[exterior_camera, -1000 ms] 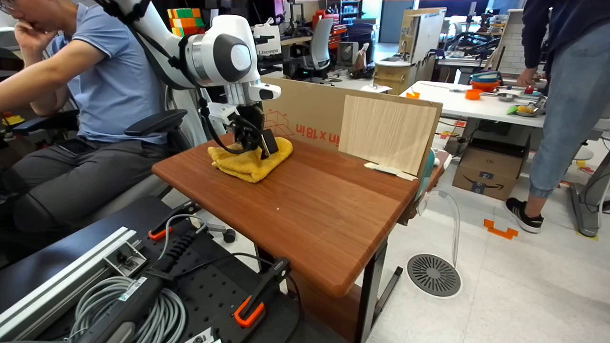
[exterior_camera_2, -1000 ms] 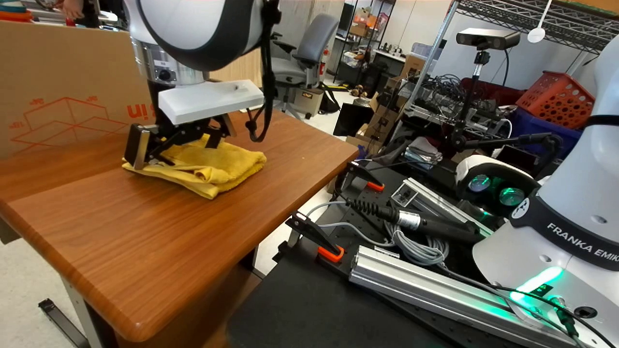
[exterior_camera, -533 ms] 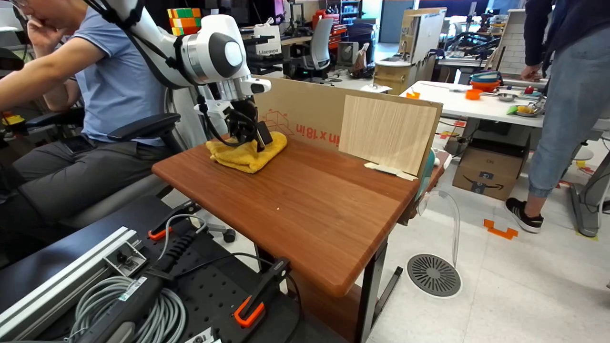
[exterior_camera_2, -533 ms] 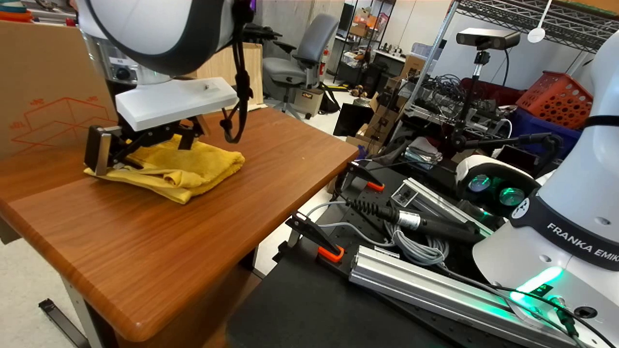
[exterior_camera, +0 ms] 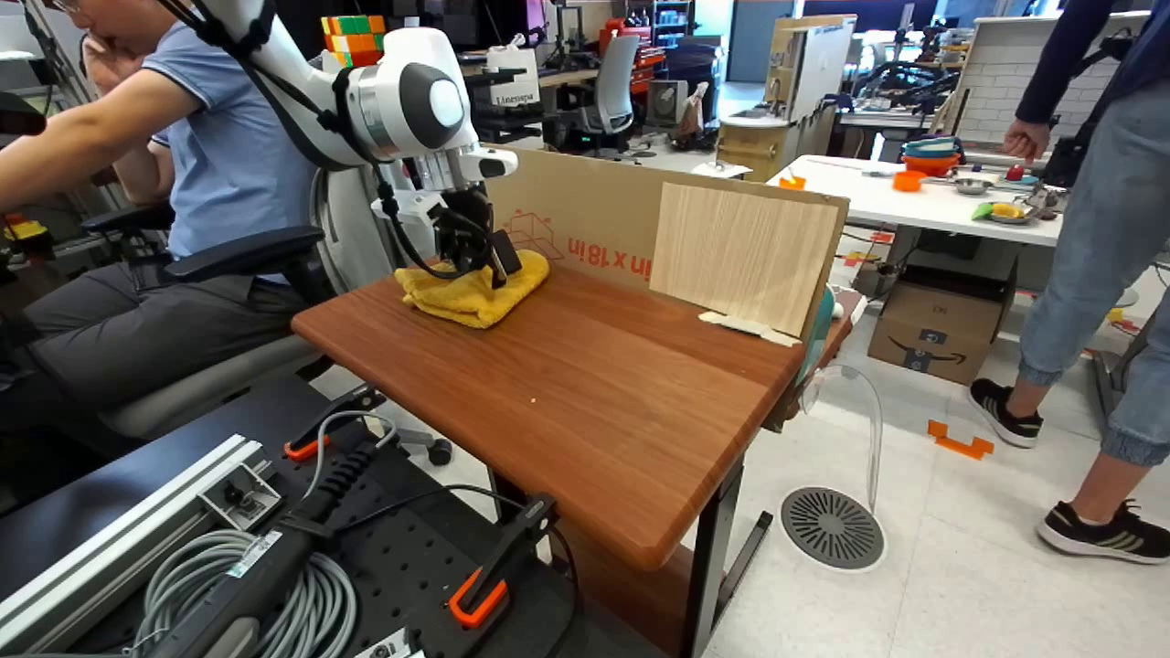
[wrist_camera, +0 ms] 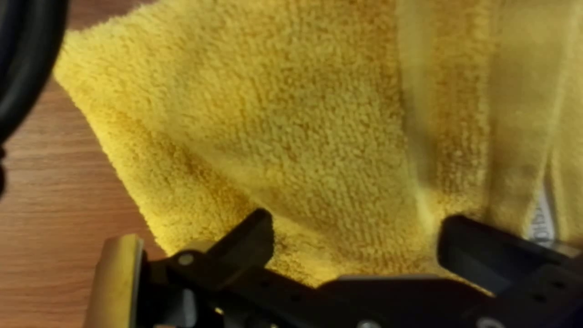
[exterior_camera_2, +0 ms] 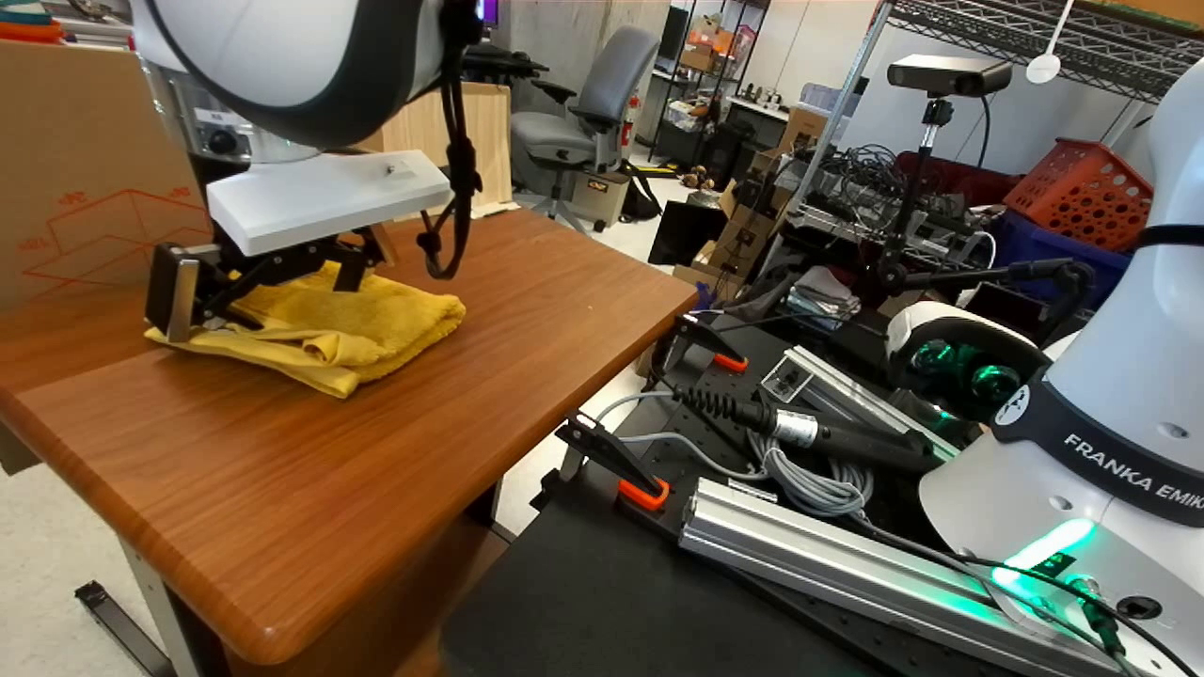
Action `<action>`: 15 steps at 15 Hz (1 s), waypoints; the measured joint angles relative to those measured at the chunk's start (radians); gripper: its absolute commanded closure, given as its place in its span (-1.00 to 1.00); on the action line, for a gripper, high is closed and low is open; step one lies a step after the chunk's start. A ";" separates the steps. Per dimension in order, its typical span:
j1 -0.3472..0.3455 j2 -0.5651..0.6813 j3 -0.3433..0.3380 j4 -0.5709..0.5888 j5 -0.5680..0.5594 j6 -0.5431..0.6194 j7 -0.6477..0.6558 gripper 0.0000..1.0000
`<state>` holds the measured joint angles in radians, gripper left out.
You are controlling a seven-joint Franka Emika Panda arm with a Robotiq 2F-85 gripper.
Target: Use the towel to wipe the desk
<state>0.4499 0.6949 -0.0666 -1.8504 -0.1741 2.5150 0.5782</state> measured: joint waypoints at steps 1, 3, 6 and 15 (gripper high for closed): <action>0.000 0.001 0.000 0.001 0.000 0.001 0.000 -1.00; 0.001 0.002 0.000 0.004 0.000 0.001 0.000 -1.00; 0.002 0.007 0.000 0.012 0.000 0.001 -0.002 -1.00; 0.003 0.011 0.002 0.026 -0.009 -0.024 0.006 -1.00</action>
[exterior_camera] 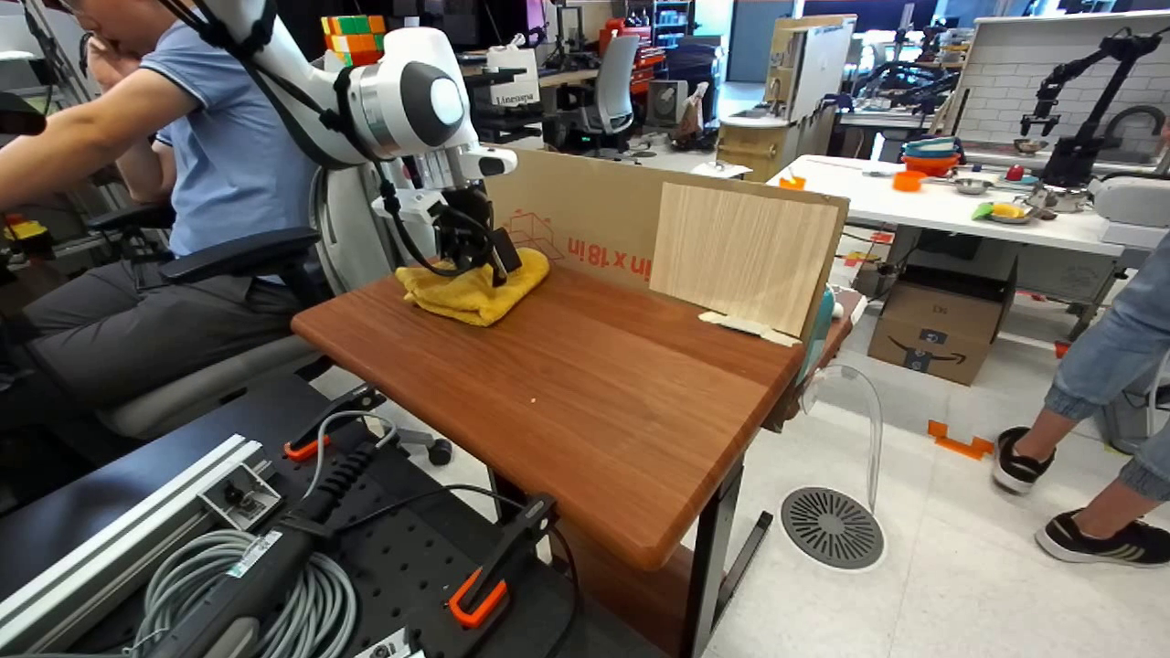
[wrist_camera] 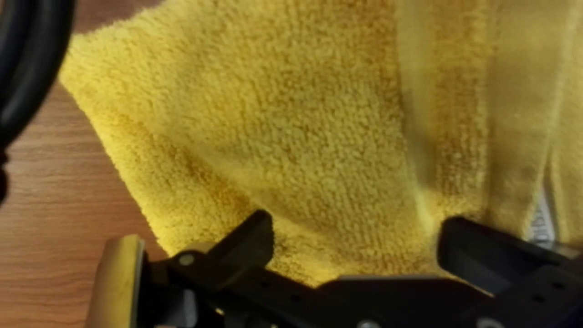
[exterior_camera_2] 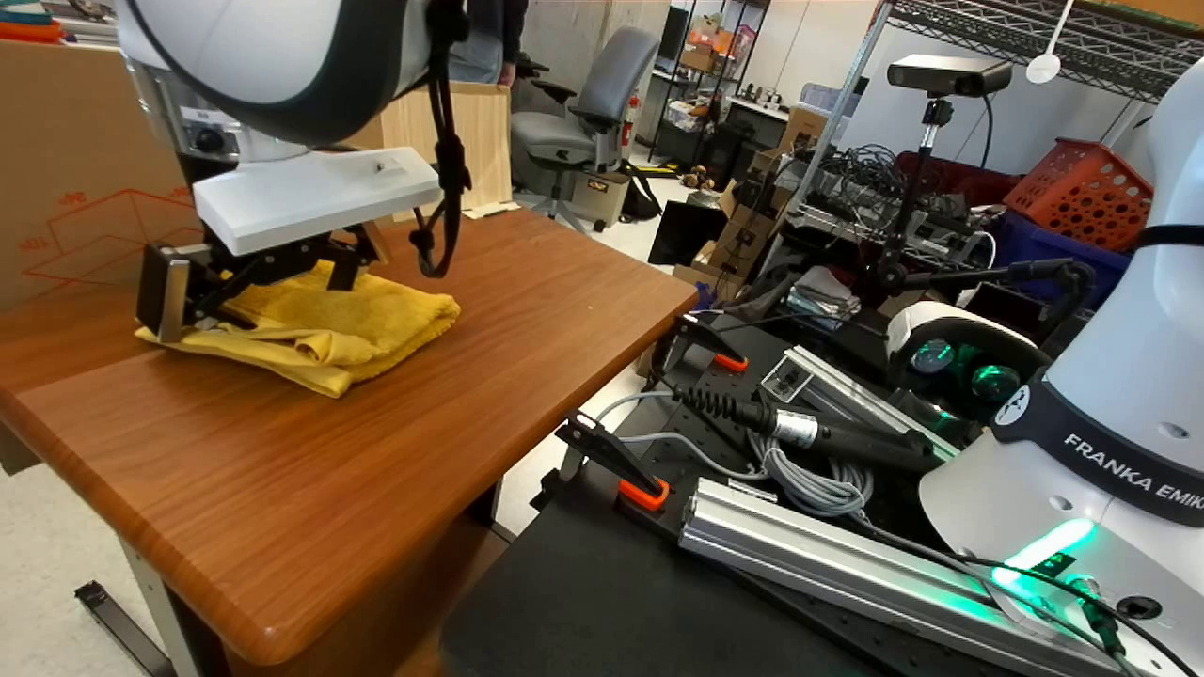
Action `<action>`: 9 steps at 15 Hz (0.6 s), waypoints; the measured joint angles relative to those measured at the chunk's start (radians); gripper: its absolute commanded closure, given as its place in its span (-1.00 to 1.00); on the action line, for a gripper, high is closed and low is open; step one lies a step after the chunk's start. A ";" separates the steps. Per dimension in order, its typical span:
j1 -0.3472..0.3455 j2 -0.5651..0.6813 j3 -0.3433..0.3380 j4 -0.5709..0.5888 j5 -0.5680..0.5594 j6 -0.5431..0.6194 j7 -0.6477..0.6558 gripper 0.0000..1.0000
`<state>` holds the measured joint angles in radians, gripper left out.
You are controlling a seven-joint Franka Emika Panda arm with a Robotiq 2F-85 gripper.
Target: Use the towel to wipe the desk
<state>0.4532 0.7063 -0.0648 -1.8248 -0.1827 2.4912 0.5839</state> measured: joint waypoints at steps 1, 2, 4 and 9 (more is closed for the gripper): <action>0.000 0.000 0.001 0.002 0.002 -0.009 0.007 -1.00; -0.001 0.000 0.003 0.005 0.007 -0.023 0.011 -1.00; -0.002 0.000 0.010 0.010 0.017 -0.045 0.014 -1.00; -0.066 -0.111 0.030 -0.078 0.056 -0.105 -0.043 -1.00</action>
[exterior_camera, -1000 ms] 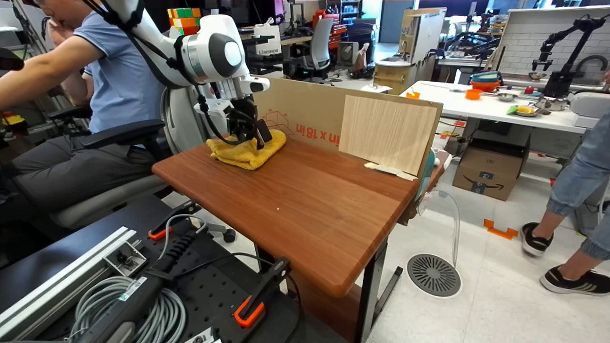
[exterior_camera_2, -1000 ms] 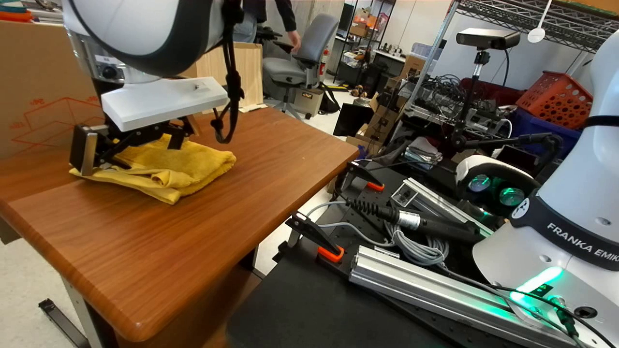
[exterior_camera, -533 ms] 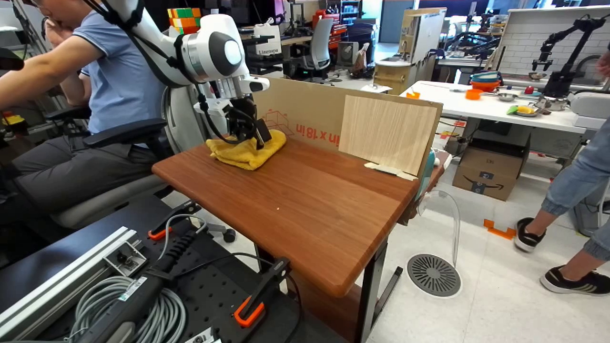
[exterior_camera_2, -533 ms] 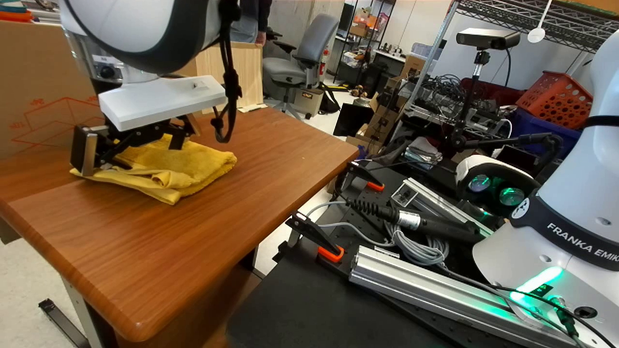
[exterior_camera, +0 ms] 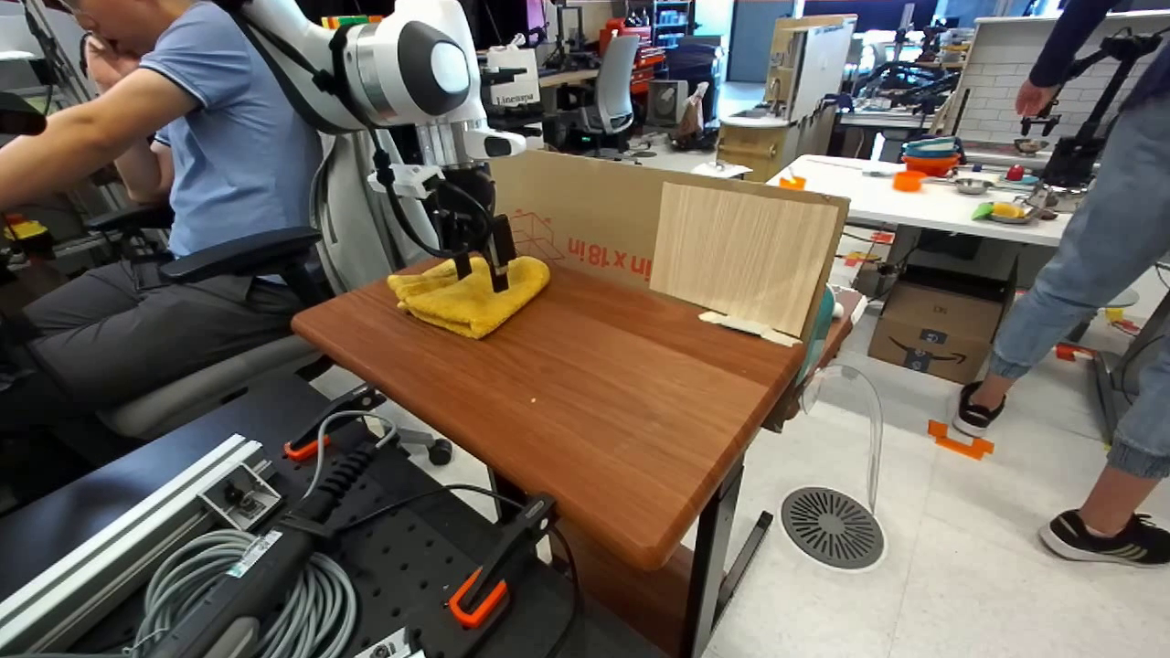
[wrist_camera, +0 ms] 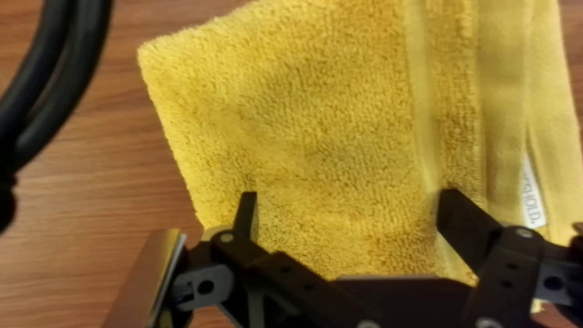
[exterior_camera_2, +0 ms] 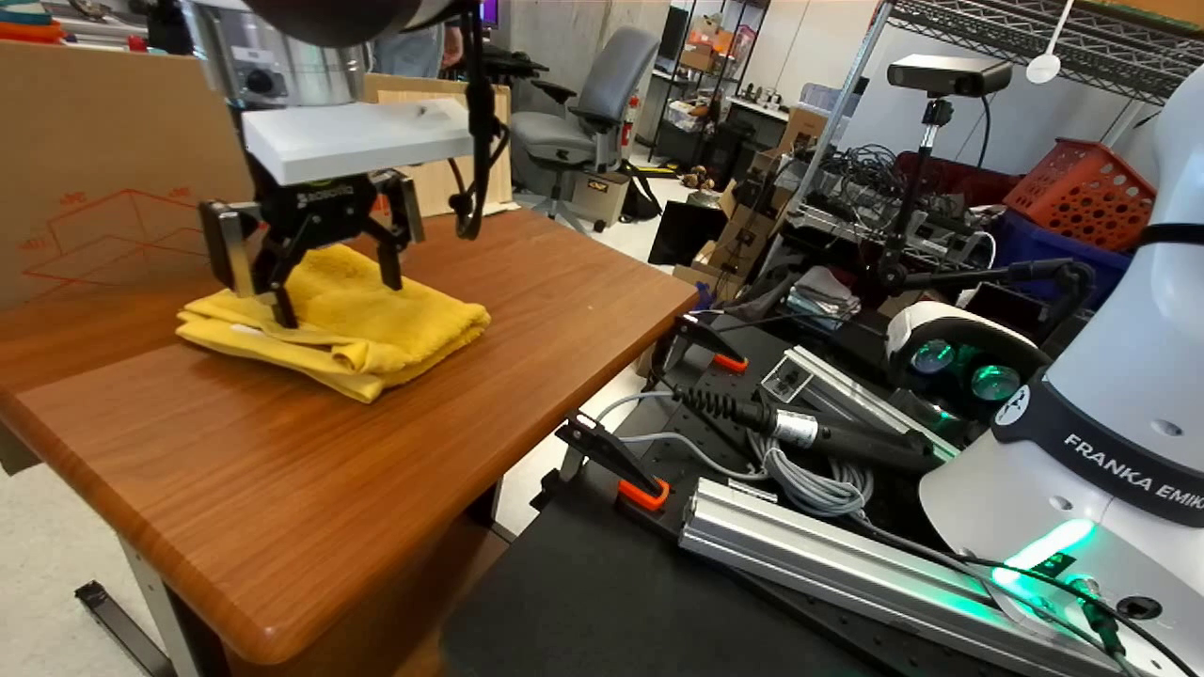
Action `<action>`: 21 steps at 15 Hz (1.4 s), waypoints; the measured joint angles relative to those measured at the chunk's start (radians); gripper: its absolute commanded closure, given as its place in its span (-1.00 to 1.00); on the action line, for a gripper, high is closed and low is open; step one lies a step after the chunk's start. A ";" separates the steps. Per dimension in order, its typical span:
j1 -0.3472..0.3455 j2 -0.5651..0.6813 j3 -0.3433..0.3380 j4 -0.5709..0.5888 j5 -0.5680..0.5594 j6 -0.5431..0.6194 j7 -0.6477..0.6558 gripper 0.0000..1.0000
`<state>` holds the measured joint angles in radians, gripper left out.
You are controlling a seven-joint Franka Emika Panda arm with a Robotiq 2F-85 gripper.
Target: Use the towel to wipe the desk
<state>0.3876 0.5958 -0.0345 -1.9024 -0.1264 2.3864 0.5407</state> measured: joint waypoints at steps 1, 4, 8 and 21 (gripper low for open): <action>-0.022 -0.025 0.003 -0.034 0.014 -0.012 -0.019 -1.00; -0.088 -0.079 0.005 -0.146 0.041 -0.015 -0.076 -1.00; -0.166 -0.127 0.006 -0.252 0.081 -0.015 -0.148 -1.00; -0.366 -0.251 0.003 -0.374 0.190 -0.014 -0.305 -1.00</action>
